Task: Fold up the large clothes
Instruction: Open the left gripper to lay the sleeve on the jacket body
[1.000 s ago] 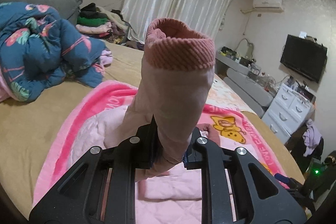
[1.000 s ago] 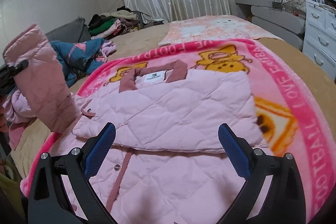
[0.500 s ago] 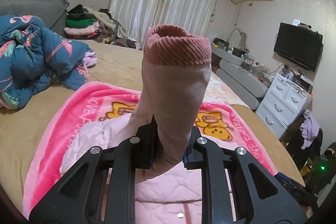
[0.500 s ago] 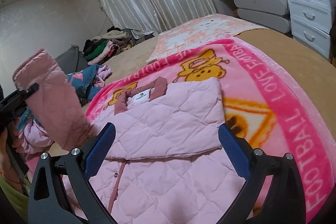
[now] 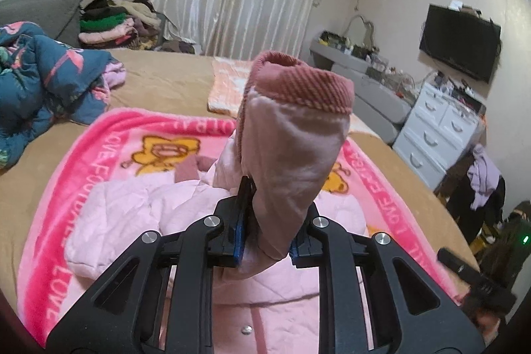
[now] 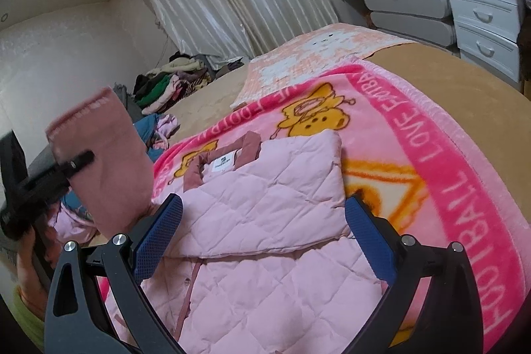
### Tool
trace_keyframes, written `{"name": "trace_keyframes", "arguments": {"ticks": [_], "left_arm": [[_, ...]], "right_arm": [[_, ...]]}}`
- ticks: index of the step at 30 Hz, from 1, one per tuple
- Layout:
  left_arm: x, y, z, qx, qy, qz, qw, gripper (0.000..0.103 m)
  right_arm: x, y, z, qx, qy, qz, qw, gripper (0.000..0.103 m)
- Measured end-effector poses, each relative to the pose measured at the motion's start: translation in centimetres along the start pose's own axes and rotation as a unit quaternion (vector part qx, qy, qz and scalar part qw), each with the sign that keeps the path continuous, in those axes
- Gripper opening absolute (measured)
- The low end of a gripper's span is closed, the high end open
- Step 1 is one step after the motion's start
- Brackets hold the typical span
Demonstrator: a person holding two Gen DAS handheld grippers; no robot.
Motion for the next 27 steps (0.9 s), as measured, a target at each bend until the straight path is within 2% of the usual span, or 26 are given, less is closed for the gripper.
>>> {"name": "trace_keyframes", "arguments": {"ticks": [11, 17, 19, 21, 25, 27], "left_arm": [[4.3, 3.3, 5.3, 0.044, -0.064, 0.017, 0.9968, 0.017], [6.7, 6.0, 9.4, 0.1, -0.117, 0.033, 0.9875, 0.025], [7.2, 6.5, 10.7, 0.116, -0.13, 0.036, 0.984, 0.031], [7.6, 6.6, 11.6, 0.125, -0.145, 0.041, 0.9806, 0.044], [7.8, 7.0, 13.0, 0.145, -0.164, 0.05, 0.9744, 0.058], [7.3, 7.3, 13.6, 0.157, -0.173, 0.065, 0.9701, 0.076]], "right_arm": [[-0.4, 2.2, -0.7, 0.026, 0.009, 0.013, 1.0, 0.098], [0.3, 2.2, -0.6, 0.023, 0.004, 0.021, 1.0, 0.098], [0.5, 2.2, -0.5, 0.02, 0.002, 0.025, 0.999, 0.098], [0.7, 2.3, -0.4, 0.019, 0.0, 0.028, 0.999, 0.098], [1.4, 2.2, 0.0, 0.016, -0.01, 0.03, 0.999, 0.098], [2.0, 2.0, 0.3, 0.014, -0.018, 0.028, 0.999, 0.098]]}}
Point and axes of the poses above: each gripper's, at about its wrist camera, not at the fingertips, and x roughly the way its jaws point, y to its right, z to its underside, the point moved 1 cm from there along x, roughly the way its jaws point, and after that the axes turned 6 degrees about y, right-handed, at the moved point
